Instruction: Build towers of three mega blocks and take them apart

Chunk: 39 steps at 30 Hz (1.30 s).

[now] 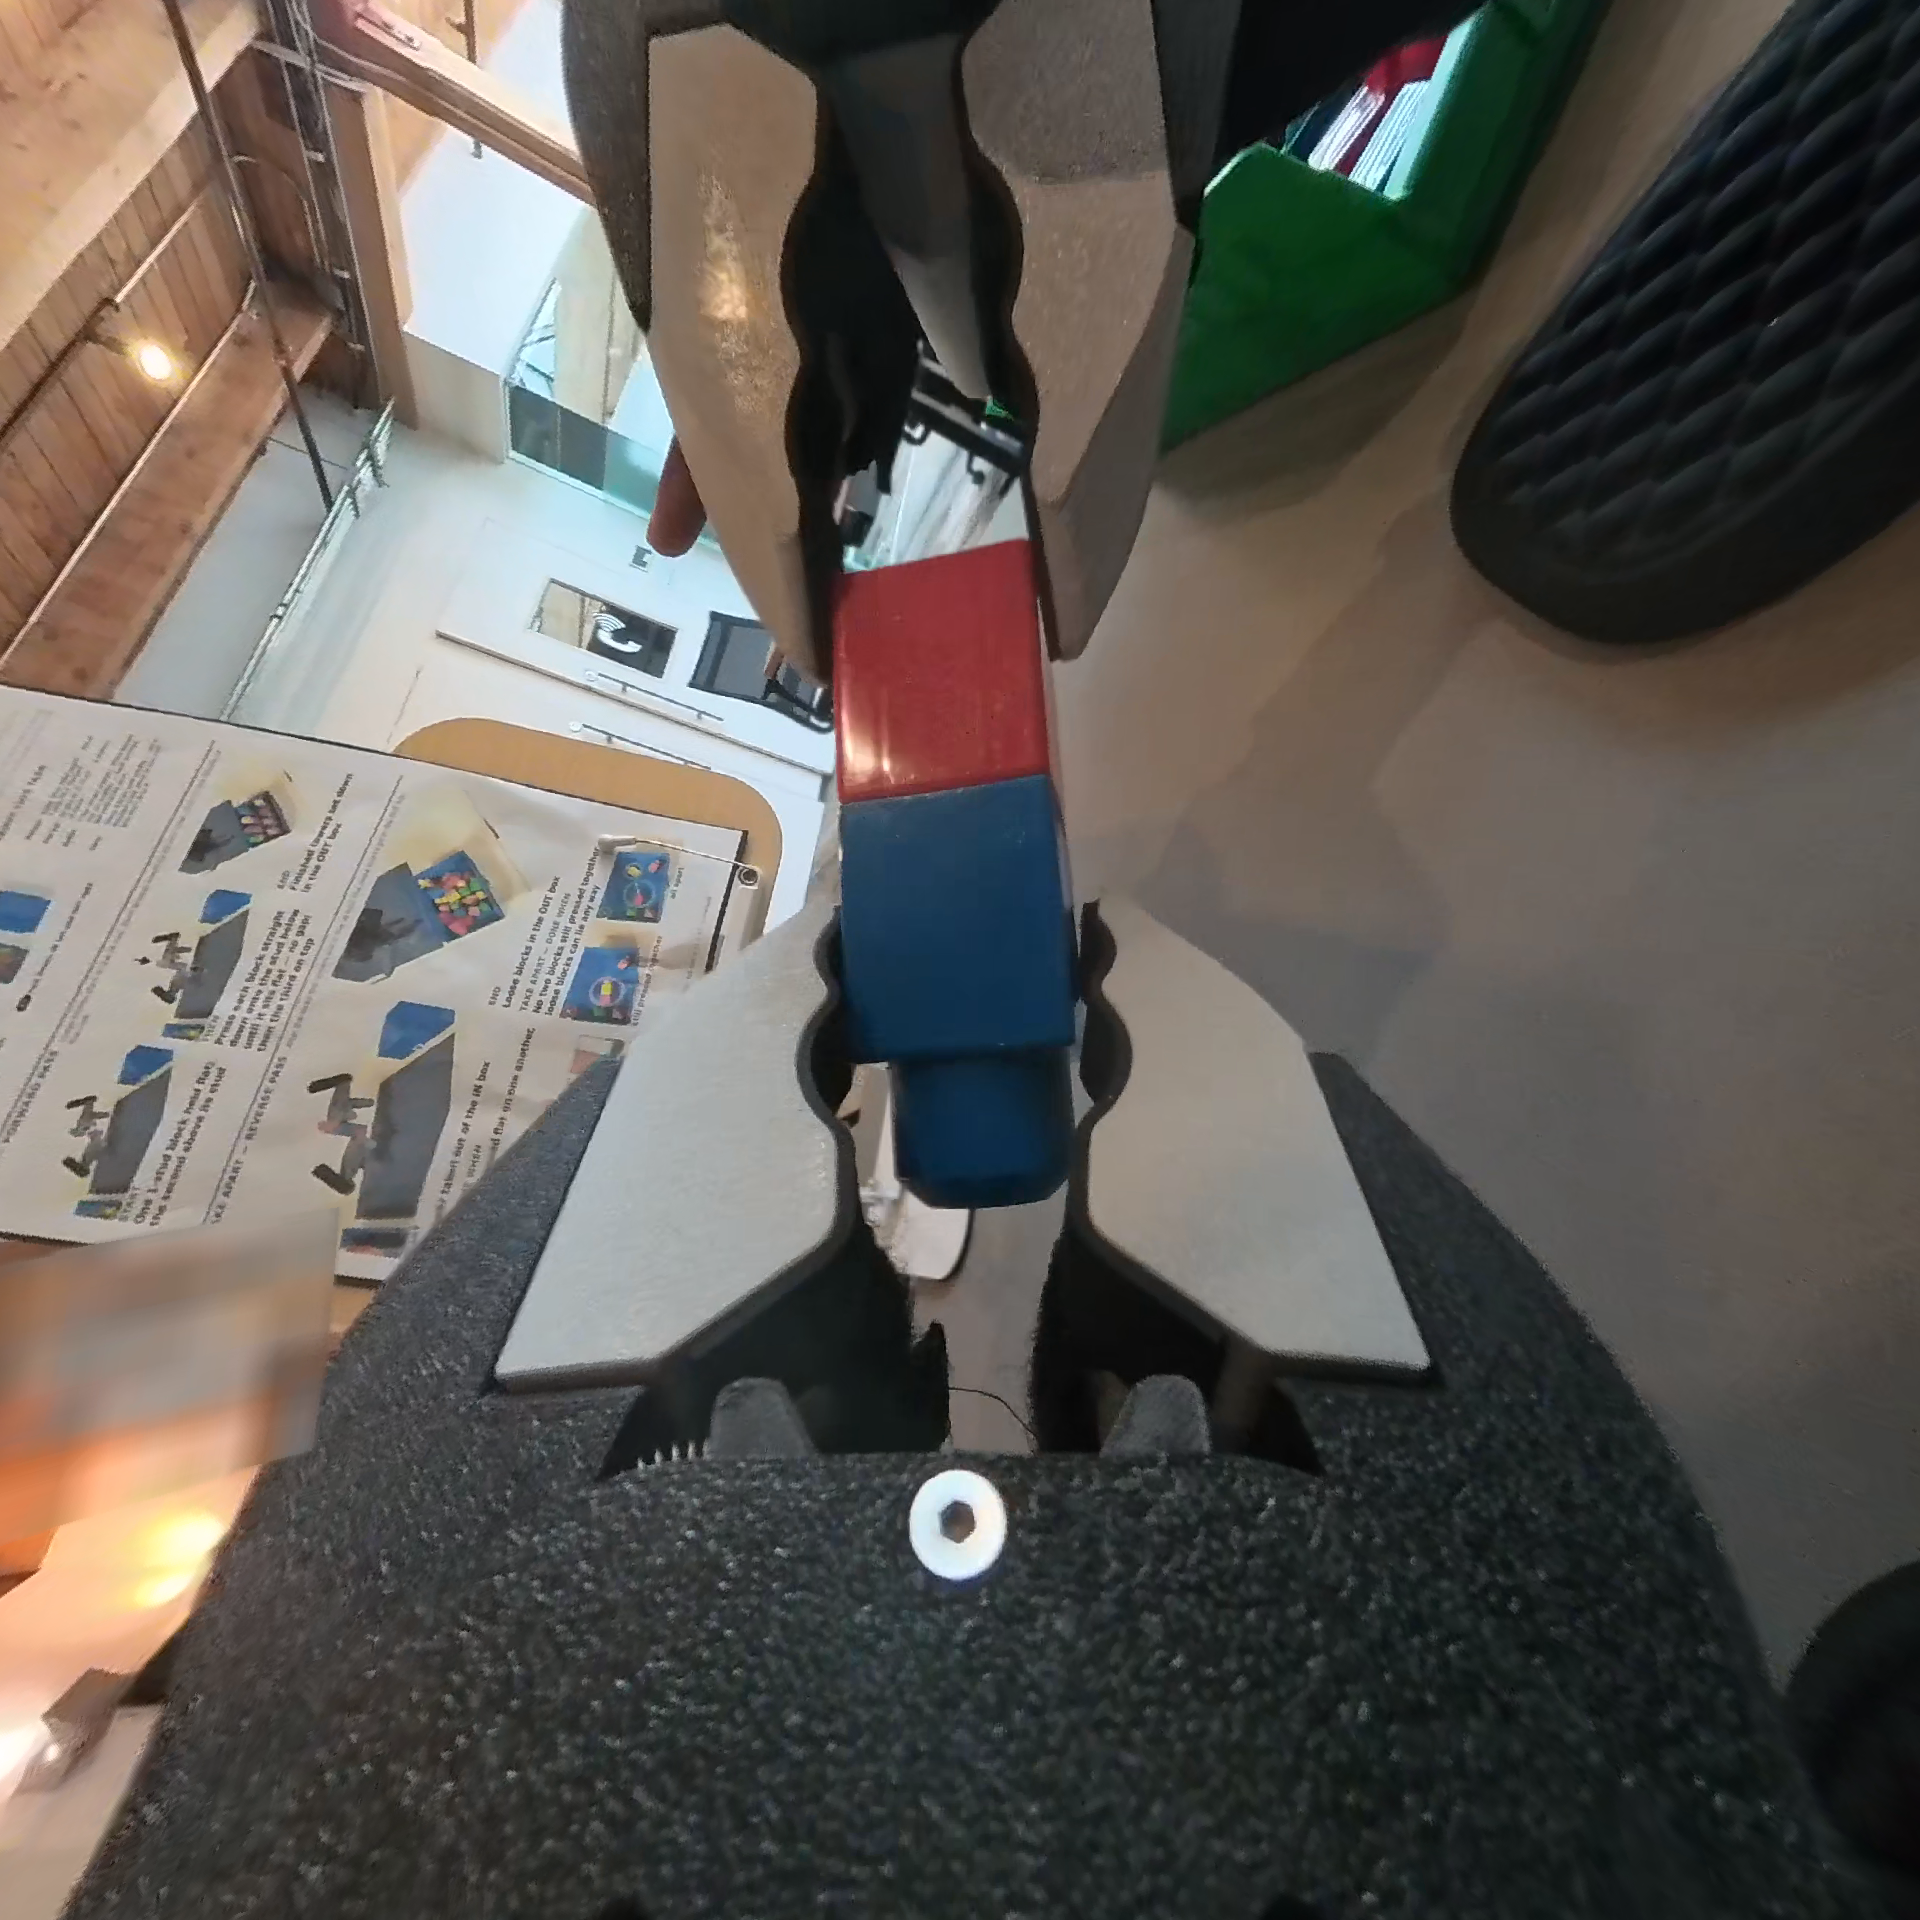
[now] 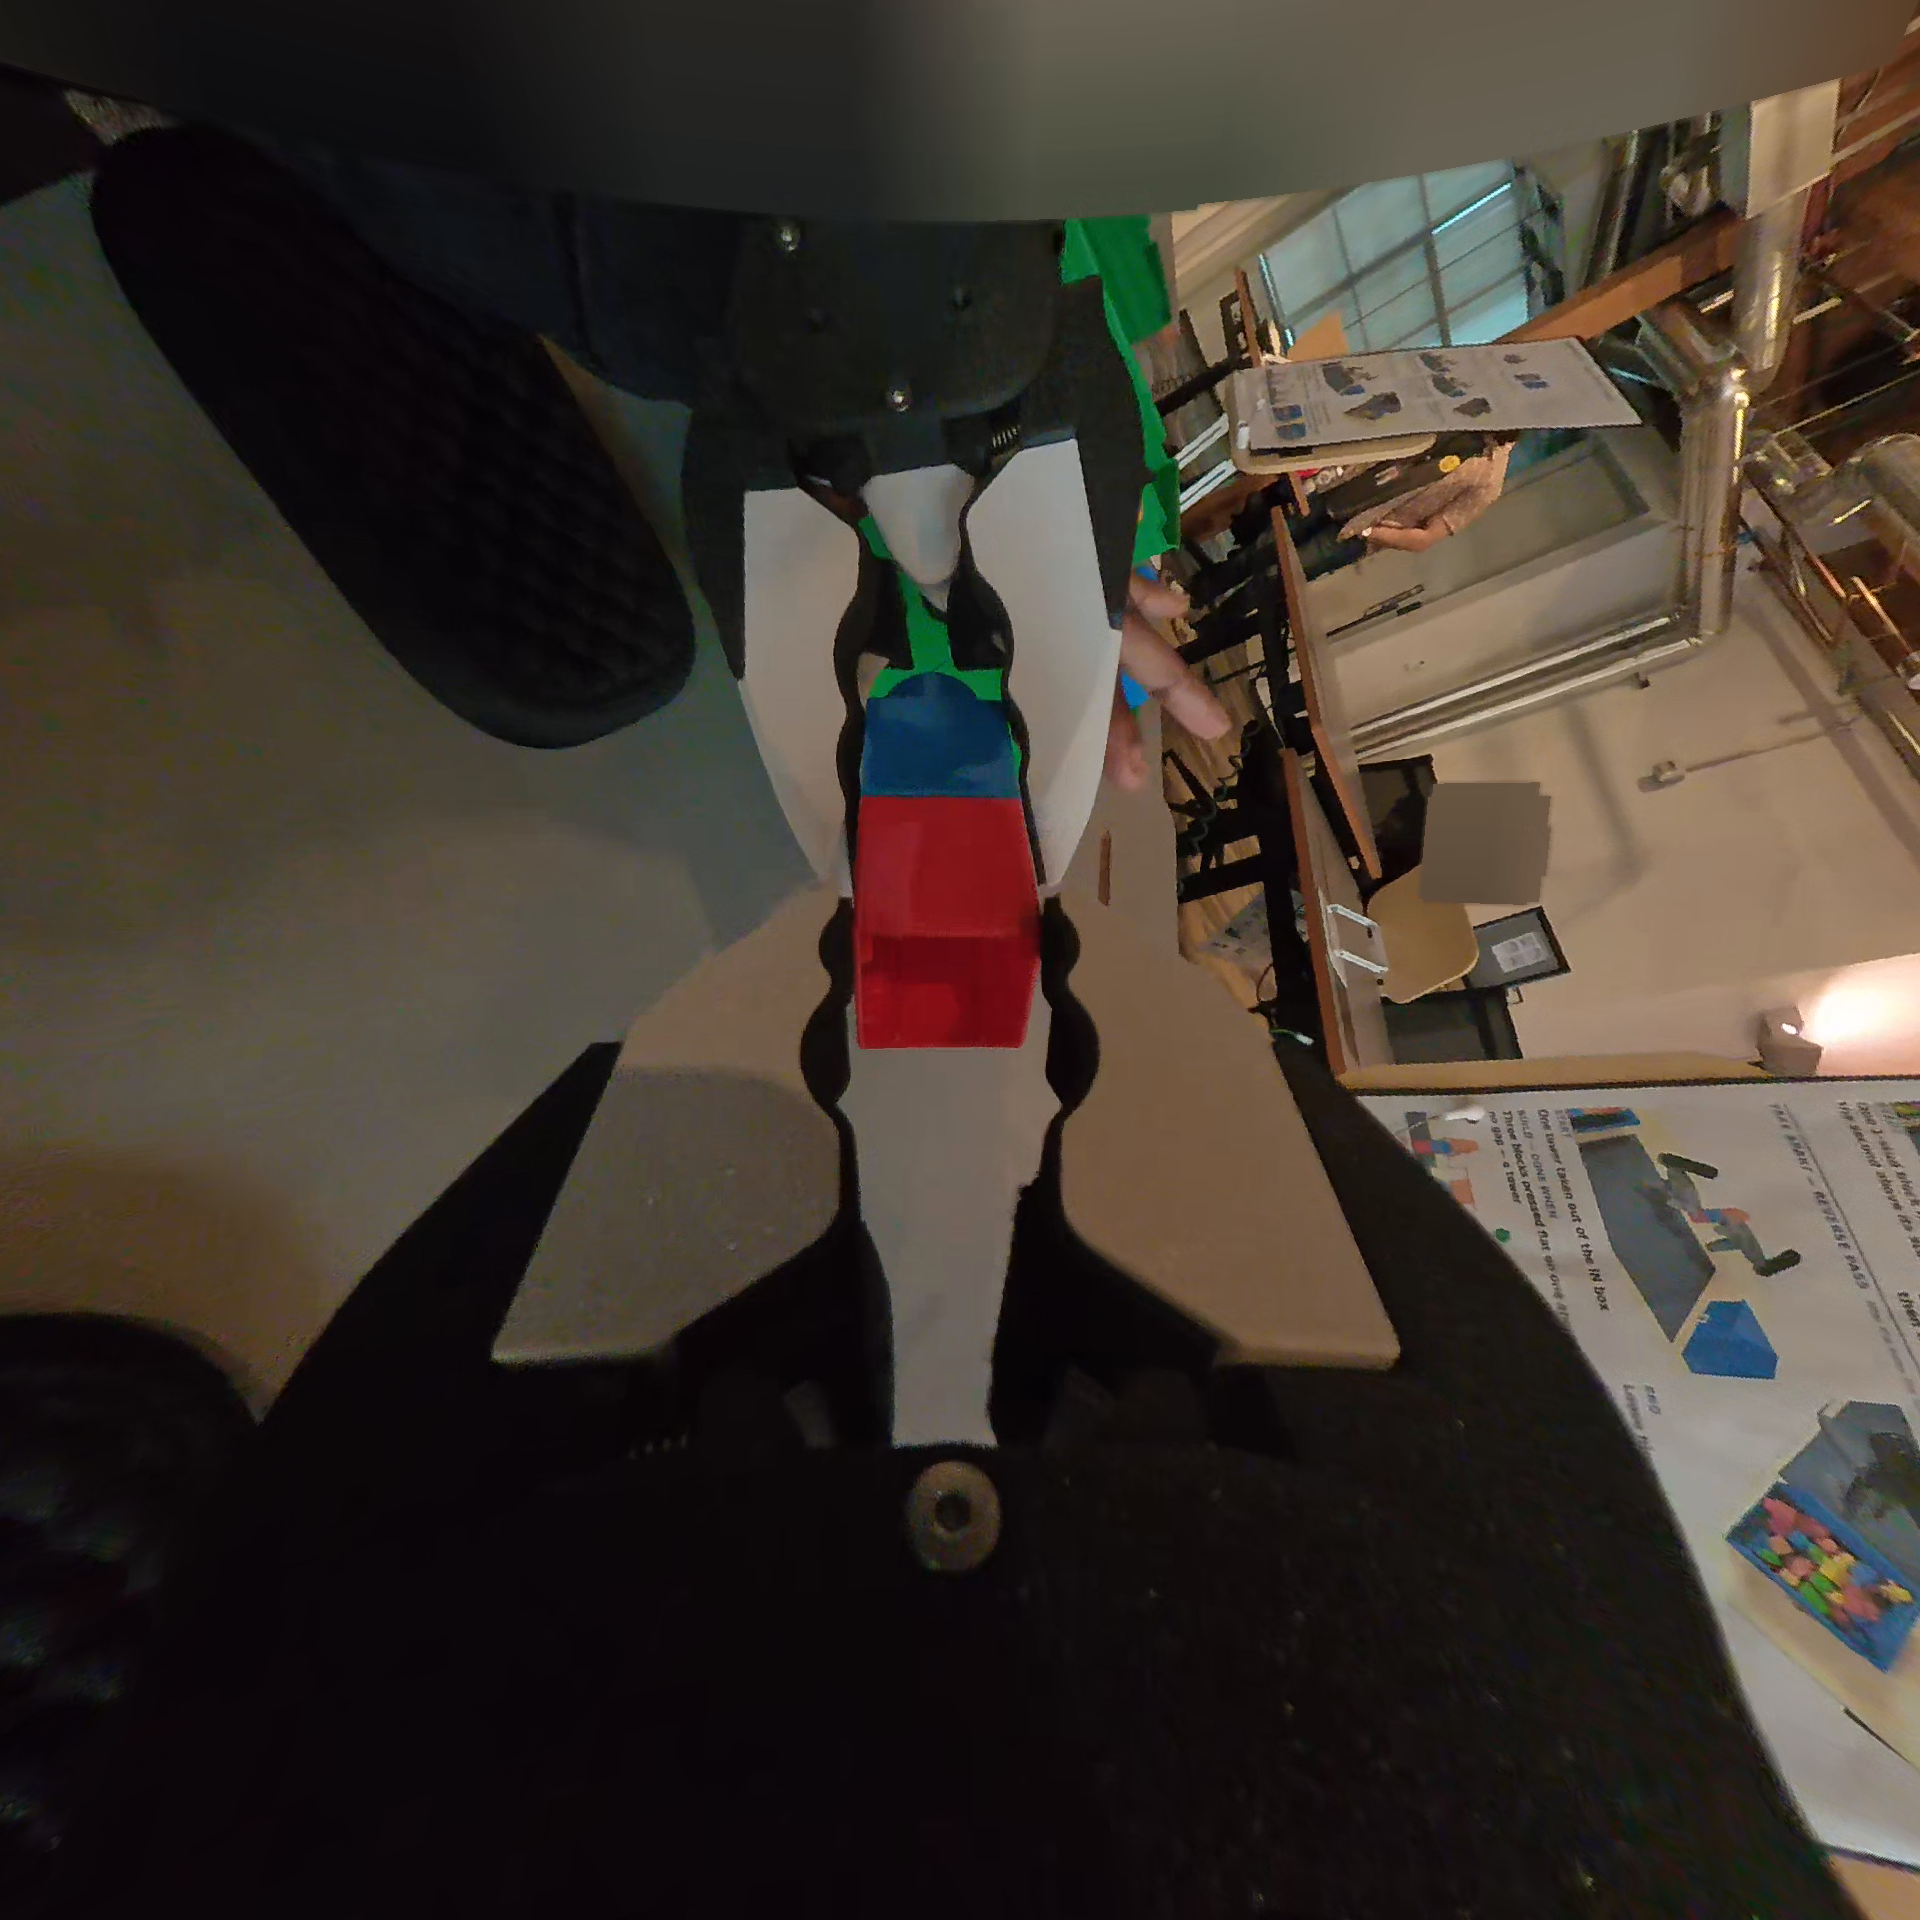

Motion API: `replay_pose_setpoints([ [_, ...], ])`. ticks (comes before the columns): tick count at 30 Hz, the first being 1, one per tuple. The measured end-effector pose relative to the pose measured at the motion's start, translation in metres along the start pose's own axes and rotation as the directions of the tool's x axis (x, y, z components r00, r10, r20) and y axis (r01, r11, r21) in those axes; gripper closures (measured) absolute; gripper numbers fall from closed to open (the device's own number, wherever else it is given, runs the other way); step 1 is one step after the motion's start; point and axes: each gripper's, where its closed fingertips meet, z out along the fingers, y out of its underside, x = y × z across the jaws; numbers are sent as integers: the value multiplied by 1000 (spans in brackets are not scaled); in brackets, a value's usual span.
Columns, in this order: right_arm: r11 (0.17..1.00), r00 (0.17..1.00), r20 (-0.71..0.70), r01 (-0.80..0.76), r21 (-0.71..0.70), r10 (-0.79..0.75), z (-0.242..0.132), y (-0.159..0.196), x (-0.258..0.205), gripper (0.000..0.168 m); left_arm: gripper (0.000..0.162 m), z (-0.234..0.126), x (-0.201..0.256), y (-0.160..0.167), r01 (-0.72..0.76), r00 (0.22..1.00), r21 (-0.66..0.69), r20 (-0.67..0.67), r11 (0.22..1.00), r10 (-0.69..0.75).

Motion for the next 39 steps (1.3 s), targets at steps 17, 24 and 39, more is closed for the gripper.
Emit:
replay_pose_setpoints([
  [17, 998, 998, 13, 58, -32, -57, 9, -3, -4, 133, 123, -3, 3, -8, -9, 1000, 35, -9, 999, 10],
  [24, 998, 998, -49, 28, -48, -30, -26, 2, 11, 133, 124, -17, -16, 25, 49, 997, -48, 55, 998, -47],
  [39, 942, 974, -226, -79, -327, 3, -133, 55, 23, 133, 123, -15, -18, 22, 66, 996, -27, 67, 997, -64],
])
